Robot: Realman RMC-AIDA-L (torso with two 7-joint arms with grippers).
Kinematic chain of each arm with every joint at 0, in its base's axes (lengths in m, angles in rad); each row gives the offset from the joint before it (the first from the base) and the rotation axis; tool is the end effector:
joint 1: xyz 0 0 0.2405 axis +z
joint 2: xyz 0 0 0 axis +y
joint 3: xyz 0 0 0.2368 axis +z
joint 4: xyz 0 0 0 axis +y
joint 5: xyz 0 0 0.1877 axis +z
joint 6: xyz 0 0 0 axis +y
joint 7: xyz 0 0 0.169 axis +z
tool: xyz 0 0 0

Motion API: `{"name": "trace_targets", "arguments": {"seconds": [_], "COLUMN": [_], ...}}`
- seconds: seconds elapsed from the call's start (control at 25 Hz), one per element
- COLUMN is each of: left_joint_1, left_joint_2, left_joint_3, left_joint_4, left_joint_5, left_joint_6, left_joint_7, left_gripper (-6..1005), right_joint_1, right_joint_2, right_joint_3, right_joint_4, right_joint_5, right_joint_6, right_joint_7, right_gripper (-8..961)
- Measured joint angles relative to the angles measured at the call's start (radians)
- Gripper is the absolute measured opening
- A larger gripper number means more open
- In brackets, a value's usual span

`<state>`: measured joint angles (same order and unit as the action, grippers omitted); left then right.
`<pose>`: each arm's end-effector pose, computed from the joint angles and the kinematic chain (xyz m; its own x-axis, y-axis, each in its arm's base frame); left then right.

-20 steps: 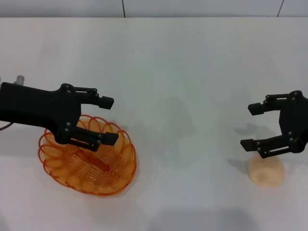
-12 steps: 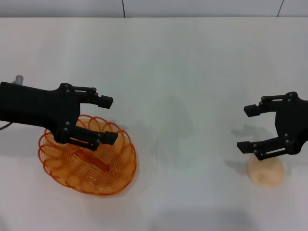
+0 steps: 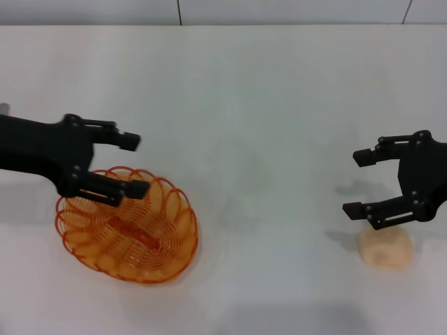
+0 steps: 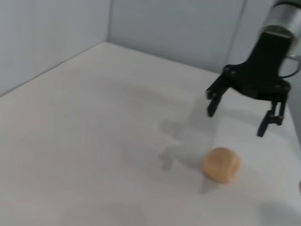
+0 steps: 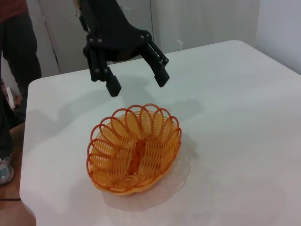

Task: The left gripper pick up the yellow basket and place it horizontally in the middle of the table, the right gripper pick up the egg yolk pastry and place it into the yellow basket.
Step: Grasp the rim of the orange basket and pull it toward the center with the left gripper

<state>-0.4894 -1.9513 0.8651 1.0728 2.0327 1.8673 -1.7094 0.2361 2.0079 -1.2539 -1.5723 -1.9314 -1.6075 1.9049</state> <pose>-0.2072 0.2918 0.0547 0.9155 0.3212 0.2423 0.3399 -0.9397 -0.0384 0.1704 0.2691 0.0304 0.9659 -0.1970 -0.1681 -0.2296 -0.9517 -0.2039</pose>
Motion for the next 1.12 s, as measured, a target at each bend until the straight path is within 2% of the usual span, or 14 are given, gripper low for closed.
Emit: {"name": "trace_targets", "arguments": {"seconds": [0.04, 0.2, 0.4, 0.56, 0.72, 1.12], "left_joint_1": [0.0, 0.001, -0.009, -0.029, -0.055, -0.126], "left_joint_2": [0.0, 0.032, 0.048, 0.057, 0.057, 0.03], "left_joint_3": [0.0, -0.027, -0.096, -0.115, -0.135, -0.118], "left_joint_4": [0.0, 0.049, 0.131, 0.148, 0.143, 0.098], "left_joint_5": [0.0, 0.061, 0.206, 0.314, 0.408, 0.57], "left_joint_6": [0.0, 0.021, 0.056, 0.053, 0.046, 0.026], "left_joint_7": [0.0, -0.108, -0.225, -0.301, -0.368, -0.528], "left_gripper": [878, 878, 878, 877, 877, 877], "right_joint_1": [0.0, 0.0, 0.0, 0.0, 0.004, 0.008], "right_joint_2": [0.0, 0.0, 0.0, 0.0, 0.0, 0.002], "right_joint_3": [0.0, 0.002, 0.001, -0.001, -0.002, -0.013], "right_joint_4": [0.0, 0.0, 0.0, 0.0, 0.0, 0.0], "right_joint_5": [0.0, 0.0, 0.002, 0.005, 0.009, 0.013], "right_joint_6": [0.0, 0.0, 0.003, 0.009, 0.011, 0.014], "right_joint_7": [0.0, -0.001, -0.002, -0.001, 0.0, 0.001], "right_gripper": [844, 844, 844, 843, 843, 843]}}
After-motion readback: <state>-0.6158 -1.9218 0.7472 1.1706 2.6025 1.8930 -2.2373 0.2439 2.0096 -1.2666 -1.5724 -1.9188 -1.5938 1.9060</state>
